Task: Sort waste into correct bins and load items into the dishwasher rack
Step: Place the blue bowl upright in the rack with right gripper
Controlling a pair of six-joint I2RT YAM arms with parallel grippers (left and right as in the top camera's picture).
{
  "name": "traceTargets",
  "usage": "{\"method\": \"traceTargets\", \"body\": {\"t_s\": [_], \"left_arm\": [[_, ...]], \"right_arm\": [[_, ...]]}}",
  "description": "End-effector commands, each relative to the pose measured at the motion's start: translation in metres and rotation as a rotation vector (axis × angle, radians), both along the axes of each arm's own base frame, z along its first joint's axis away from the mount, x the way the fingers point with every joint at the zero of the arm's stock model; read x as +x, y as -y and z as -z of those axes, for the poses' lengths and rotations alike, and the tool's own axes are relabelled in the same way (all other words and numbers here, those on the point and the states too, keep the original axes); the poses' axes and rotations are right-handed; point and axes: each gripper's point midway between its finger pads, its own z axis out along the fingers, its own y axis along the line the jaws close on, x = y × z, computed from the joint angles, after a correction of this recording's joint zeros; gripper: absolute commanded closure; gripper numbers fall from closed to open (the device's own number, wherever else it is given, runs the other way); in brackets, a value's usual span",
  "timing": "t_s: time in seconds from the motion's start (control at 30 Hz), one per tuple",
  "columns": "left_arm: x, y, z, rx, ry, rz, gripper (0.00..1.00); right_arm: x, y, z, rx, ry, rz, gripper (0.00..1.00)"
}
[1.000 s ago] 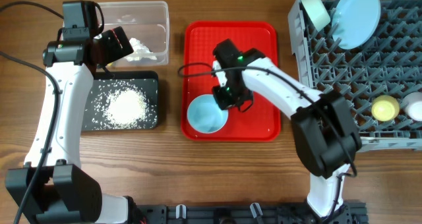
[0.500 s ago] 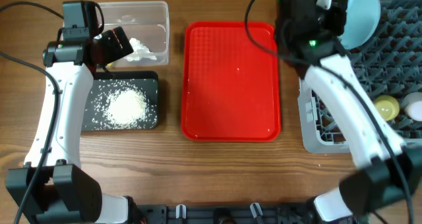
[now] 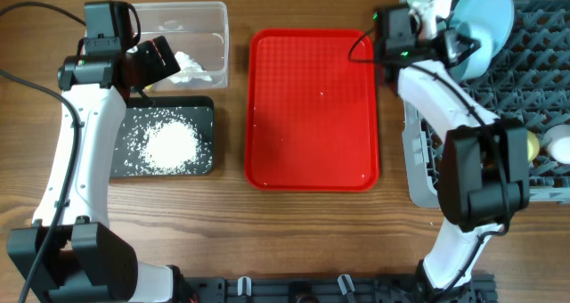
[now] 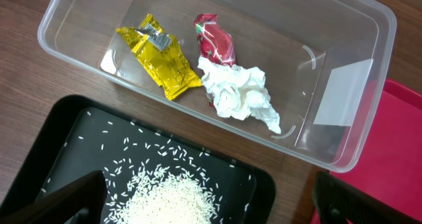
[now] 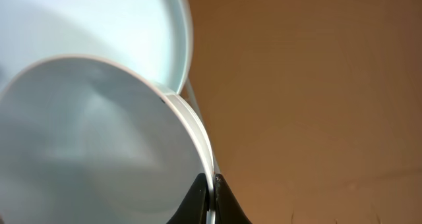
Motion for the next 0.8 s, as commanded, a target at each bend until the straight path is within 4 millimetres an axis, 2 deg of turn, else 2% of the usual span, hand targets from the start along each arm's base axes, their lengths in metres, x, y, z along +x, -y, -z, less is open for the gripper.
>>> {"method": "traceTargets", "body": {"t_s": [0.0,0.1,0.13,0.2,0.33,0.43,0.5,0.57,0.63,0.67,0.73,0.77], "left_arm": [[-0.001,-0.004,-0.009,0.007,0.023,-0.019,0.0],[-0.001,-0.004,-0.009,0.006,0.023,-0.019,0.0],[-0.001,-0.004,-0.009,0.006,0.023,-0.019,0.0],[-0.001,-0.004,-0.009,0.006,0.023,-0.019,0.0],[-0.001,-0.004,-0.009,0.007,0.023,-0.019,0.0],[-0.001,-0.004,-0.009,0.006,0.023,-0.019,0.0],[-0.001,-0.004,-0.009,0.006,0.023,-0.019,0.0],[-0.001,-0.004,-0.009,0.007,0.023,-0.019,0.0],[-0.001,-0.004,-0.009,0.006,0.023,-0.019,0.0],[-0.001,-0.004,-0.009,0.006,0.023,-0.019,0.0],[-0.001,-0.004,-0.009,0.006,0.023,-0.019,0.0],[-0.001,-0.004,-0.009,0.006,0.023,-0.019,0.0]], "right_arm": [[-0.01,-0.025,0.022,-0.01,0.029,-0.042,0.96],[-0.017,-0.041,0.048,0.01,-0.047,-0.106,0.96],[-0.02,-0.044,0.052,0.004,-0.066,-0.116,0.84],[-0.022,-0.048,0.046,-0.025,-0.041,-0.11,0.0],[-0.01,-0.054,0.027,-0.023,0.051,-0.105,0.0],[0.004,-0.062,-0.019,0.009,0.197,-0.12,0.0],[0.009,-0.082,-0.063,0.039,0.341,-0.16,0.0],[0.0,-0.105,-0.095,0.092,0.505,-0.218,0.0],[-0.006,-0.12,-0.098,0.107,0.516,-0.244,0.01],[-0.007,-0.133,-0.097,0.107,0.497,-0.273,0.0],[-0.018,-0.19,-0.098,0.152,0.514,-0.401,0.0],[-0.029,-0.227,-0.098,0.209,0.568,-0.481,0.0]]}}
